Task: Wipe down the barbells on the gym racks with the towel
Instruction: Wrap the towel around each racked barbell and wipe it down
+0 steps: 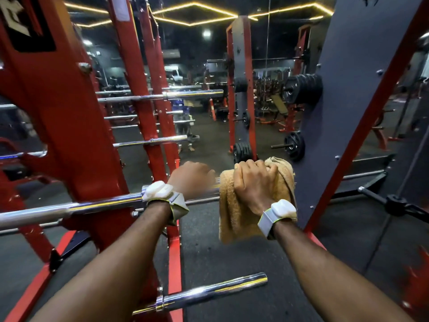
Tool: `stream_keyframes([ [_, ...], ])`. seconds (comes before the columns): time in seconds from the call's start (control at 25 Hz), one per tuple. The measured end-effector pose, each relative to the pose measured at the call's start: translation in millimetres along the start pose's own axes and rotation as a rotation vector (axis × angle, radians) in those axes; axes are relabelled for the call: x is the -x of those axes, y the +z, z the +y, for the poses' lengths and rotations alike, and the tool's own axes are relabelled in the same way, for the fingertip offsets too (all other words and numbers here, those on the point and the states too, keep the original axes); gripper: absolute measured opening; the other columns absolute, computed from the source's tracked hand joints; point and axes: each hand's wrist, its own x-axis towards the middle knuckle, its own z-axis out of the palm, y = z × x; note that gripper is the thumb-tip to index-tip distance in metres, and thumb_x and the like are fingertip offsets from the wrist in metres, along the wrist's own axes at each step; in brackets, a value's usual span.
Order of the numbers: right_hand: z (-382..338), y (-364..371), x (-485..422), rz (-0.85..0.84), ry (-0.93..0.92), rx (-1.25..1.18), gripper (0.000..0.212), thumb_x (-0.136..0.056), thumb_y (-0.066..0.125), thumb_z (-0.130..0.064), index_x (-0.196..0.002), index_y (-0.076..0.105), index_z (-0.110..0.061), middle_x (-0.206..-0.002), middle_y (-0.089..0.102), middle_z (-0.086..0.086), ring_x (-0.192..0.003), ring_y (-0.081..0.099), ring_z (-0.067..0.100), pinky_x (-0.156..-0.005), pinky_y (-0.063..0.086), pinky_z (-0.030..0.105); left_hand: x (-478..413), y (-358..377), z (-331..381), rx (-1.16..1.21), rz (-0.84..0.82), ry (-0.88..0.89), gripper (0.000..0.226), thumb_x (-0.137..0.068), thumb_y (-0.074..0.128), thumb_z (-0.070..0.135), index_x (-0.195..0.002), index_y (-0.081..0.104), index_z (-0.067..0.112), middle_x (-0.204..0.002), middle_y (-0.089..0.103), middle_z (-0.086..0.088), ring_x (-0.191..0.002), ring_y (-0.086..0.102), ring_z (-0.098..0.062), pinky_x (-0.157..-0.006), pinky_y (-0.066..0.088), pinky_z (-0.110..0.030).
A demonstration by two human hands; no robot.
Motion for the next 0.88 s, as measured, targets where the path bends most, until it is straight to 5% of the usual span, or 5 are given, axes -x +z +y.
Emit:
stream_keyframes([
  [0.32,-106.8,-3.3,12.3,-0.082,-0.187,-0.072,0.036,-0.097,0.035,-0.038,-0.074,0.059,-0.023,-0.078,0.065,0.000,-0.074,0.056,0.026,-0.080,0.034,0.045,58.9,-40.3,-94.7,0.023,0.169,-0.237,0.042,-0.087,0.042,0.051,-0.073,0.060,0.016,-0.061,0.061,0.004,-0.062,0.059,-0.016,-0.053,0.045,-0.032],
  [0.48,-171.5,-6.5,24.2,-0.070,-0.294,-0.134,0.030,-0.096,0.042,-0.039,-0.077,0.058,-0.021,-0.078,0.063,0.002,-0.073,0.056,0.028,-0.074,0.036,0.043,78.6,-34.8,-109.7,0.104,0.197,-0.410,0.043,-0.091,0.043,0.051,-0.068,0.053,0.016,-0.059,0.055,-0.001,-0.063,0.054,-0.026,-0.052,0.033,-0.032],
  [0.64,-123.3,-1.6,10.2,-0.097,-0.569,-0.071,0.038,-0.099,0.034,-0.049,-0.089,0.059,-0.022,-0.083,0.063,0.001,-0.075,0.056,0.027,-0.077,0.039,0.044,77.7,-35.7,-107.7,0.068,0.198,-0.458,0.045,-0.093,0.042,0.049,-0.072,0.054,0.011,-0.062,0.057,-0.005,-0.067,0.056,-0.030,-0.053,0.034,-0.033],
  [0.76,-73.3,-1.9,0.1,-0.145,-0.485,-0.015,0.037,-0.095,0.035,-0.049,-0.087,0.059,-0.022,-0.080,0.063,0.001,-0.076,0.058,0.029,-0.077,0.037,0.043,75.4,-35.9,-98.5,0.006,0.190,-0.500,0.045,-0.092,0.042,0.046,-0.074,0.056,0.008,-0.063,0.058,-0.006,-0.064,0.054,-0.028,-0.055,0.038,-0.032],
  [0.88,-108.5,-2.4,12.6,-0.067,-0.278,-0.039,0.029,-0.092,0.041,-0.039,-0.076,0.056,-0.021,-0.075,0.062,0.002,-0.072,0.056,0.029,-0.074,0.035,0.043,72.6,-34.5,-96.7,-0.026,0.211,-0.508,0.039,-0.090,0.041,0.044,-0.079,0.063,0.014,-0.075,0.064,-0.002,-0.075,0.060,-0.029,-0.062,0.046,-0.033],
])
